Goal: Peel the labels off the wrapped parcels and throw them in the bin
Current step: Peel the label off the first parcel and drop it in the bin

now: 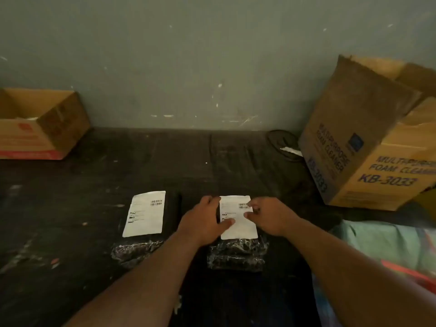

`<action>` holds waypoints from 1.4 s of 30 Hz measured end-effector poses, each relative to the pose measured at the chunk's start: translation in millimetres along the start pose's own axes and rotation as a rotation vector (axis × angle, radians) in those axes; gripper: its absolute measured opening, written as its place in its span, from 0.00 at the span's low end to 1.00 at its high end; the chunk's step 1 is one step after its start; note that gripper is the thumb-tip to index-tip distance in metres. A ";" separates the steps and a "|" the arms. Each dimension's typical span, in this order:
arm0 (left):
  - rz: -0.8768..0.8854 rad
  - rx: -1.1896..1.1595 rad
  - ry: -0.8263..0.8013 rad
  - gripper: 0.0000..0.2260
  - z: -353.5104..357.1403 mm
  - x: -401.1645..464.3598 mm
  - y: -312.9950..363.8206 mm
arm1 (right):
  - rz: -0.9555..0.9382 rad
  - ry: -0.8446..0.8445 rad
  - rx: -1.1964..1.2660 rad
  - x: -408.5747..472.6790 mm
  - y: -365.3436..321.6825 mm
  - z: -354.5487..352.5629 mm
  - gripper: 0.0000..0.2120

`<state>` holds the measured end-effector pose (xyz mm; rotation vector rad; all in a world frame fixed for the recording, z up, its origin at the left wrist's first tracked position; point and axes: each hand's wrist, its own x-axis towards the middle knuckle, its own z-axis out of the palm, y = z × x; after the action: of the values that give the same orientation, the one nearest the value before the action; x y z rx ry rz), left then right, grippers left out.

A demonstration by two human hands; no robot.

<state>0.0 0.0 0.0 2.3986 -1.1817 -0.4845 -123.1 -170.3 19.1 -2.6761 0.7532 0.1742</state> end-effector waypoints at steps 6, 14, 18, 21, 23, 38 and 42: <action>-0.017 -0.084 -0.006 0.48 51.4 21.7 -13.0 | 0.040 0.102 0.045 43.2 8.9 24.0 0.20; -0.030 -0.262 -0.018 0.61 81.3 22.1 -31.7 | 0.090 -0.018 0.045 91.6 18.7 31.2 0.19; -0.030 -0.263 -0.027 0.68 79.8 22.9 -34.1 | 0.121 -0.051 0.137 100.0 16.6 24.4 0.12; -0.057 -0.243 -0.045 0.69 77.2 21.6 -30.8 | 0.141 -0.038 0.148 100.2 11.1 16.7 0.06; -0.074 -0.209 -0.061 0.69 75.6 21.1 -27.6 | 0.148 -0.024 0.139 98.0 5.8 15.6 0.03; -0.036 -0.247 -0.109 0.67 75.2 22.8 -33.4 | 0.071 0.090 -0.087 94.3 -11.8 28.7 0.09; -0.054 -0.229 -0.090 0.67 77.7 24.6 -33.5 | -0.018 0.112 -0.005 86.6 -11.2 27.1 0.09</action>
<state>-0.9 -18.1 -86.2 2.2369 -1.0383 -0.7114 -44.1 -193.1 -21.0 -2.7147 0.7621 0.0214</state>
